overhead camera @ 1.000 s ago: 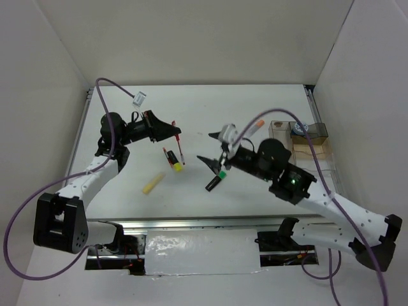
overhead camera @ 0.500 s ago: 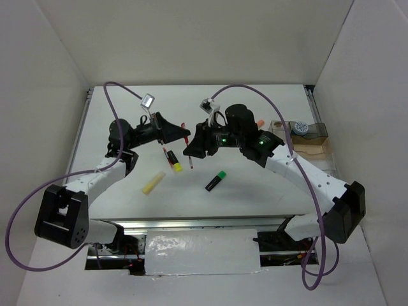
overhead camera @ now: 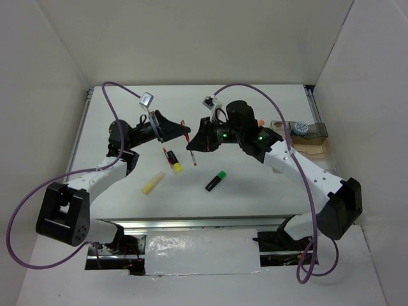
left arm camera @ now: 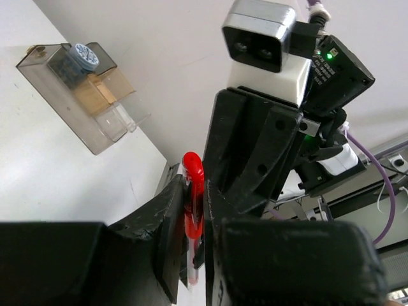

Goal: Sort the stationery into containers
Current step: Place the pen in the storage box.

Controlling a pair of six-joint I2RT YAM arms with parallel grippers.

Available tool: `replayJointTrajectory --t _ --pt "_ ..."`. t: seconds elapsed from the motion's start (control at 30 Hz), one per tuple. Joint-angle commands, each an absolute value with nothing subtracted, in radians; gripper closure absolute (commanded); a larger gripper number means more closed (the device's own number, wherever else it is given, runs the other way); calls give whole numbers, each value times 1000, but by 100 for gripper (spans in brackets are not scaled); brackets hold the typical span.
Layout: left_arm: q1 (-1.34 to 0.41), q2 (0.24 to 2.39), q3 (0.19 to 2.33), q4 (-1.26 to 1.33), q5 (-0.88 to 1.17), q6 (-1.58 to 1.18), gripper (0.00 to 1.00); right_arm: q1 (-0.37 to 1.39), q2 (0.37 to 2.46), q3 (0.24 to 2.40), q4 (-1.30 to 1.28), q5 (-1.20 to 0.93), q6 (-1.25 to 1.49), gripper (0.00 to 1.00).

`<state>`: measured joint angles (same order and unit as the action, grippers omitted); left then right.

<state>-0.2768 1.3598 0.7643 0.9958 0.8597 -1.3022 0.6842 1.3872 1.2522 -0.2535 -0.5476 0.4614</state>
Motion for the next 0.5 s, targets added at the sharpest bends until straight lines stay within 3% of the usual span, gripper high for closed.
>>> replayJointTrajectory --t 0.0,0.03,0.07,0.13,0.27,0.47 --pt "-281 1364 770 1072 857 -1322 84 672 1388 1312 -218 -561 477 84" --pt "-282 1364 772 1066 859 -1319 74 673 1387 1315 -218 -560 476 96" --pt "-281 1362 775 1039 862 -1309 60 666 1382 1319 -219 -555 469 100" --pt "-272 1348 796 955 856 -1273 1 655 1374 1344 -238 -542 462 100" --pt "-189 1322 896 512 787 -973 1 571 1350 1407 -307 -499 422 100" --pt "-62 1353 999 266 710 -776 1 373 1354 1468 -416 -486 361 100"
